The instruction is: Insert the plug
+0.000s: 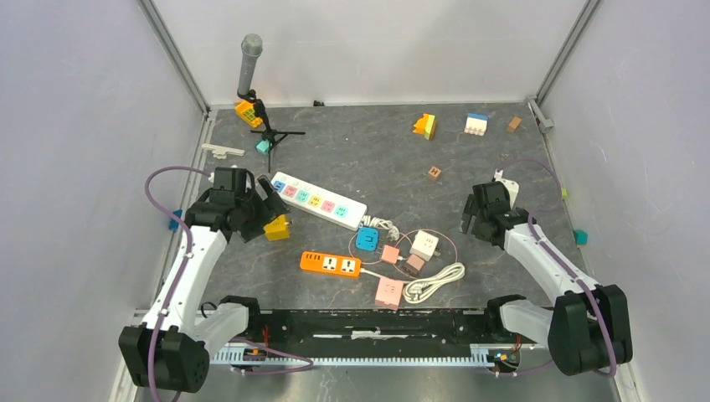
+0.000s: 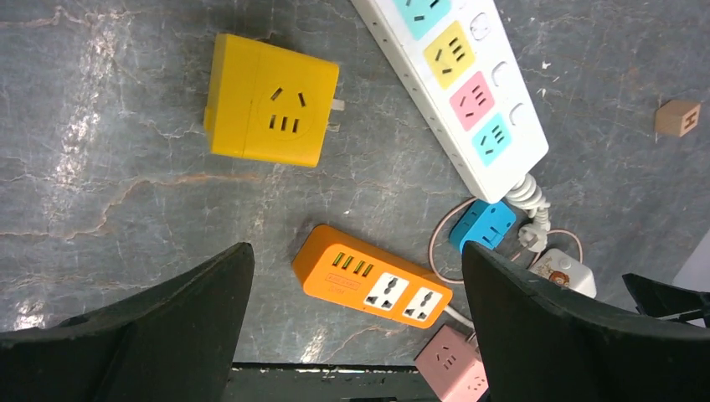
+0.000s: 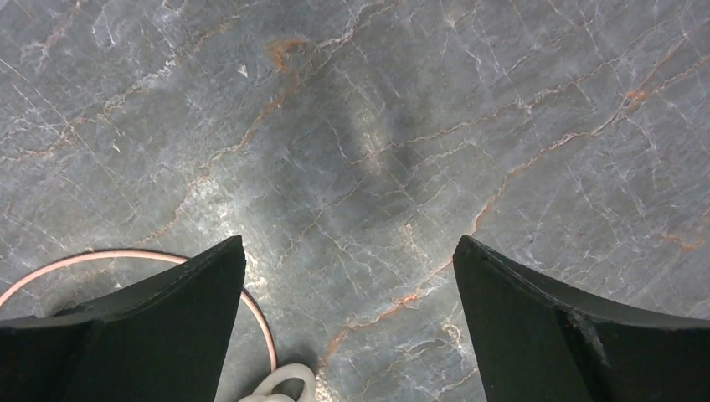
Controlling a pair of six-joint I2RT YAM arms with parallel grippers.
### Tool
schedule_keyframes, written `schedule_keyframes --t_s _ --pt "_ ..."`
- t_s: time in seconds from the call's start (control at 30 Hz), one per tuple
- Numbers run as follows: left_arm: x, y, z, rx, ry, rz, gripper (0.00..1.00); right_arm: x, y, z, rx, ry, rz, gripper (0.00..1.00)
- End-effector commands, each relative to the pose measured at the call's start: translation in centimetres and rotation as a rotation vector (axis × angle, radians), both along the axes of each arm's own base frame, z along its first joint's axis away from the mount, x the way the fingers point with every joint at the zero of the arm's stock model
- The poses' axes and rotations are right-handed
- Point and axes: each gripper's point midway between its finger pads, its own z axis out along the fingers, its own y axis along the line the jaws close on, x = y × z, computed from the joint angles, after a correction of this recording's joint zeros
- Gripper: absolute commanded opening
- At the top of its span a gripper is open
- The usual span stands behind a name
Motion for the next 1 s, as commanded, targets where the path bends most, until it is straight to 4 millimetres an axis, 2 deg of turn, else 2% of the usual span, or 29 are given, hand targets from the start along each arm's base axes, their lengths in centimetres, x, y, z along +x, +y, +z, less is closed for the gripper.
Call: schedule_keyframes --t_s 0.0,0.23,0.43,0.67,0.8,0.97 --pt "-0.4 0.1 0.2 -0.014 0.01 0.031 1.0 0.5 0.3 1.9 0.008 -0.025 0.028 0.98" --pt "-1.2 1.3 -1.6 0.03 0.178 0.146 1.0 2.9 3.0 4.5 0.13 -0.203 0.137 0.98" --pt "-1.1 1.4 -2.8 0.001 0.303 0.299 1.0 4.0 5.4 4.9 0.191 -0.19 0.283 0.98" --pt "-0.4 0.3 -3.9 -0.119 0.405 0.481 1.0 5.1 6.2 6.4 0.185 -0.226 0.369 0.98" --pt "-0.2 0.8 -4.7 -0.138 0.426 0.604 1.0 5.3 6.8 6.8 0.191 -0.243 0.421 0.98" --pt "1.4 1.9 -4.9 -0.139 0.377 0.673 1.0 5.5 7.2 7.0 0.176 -0.246 0.464 0.98"
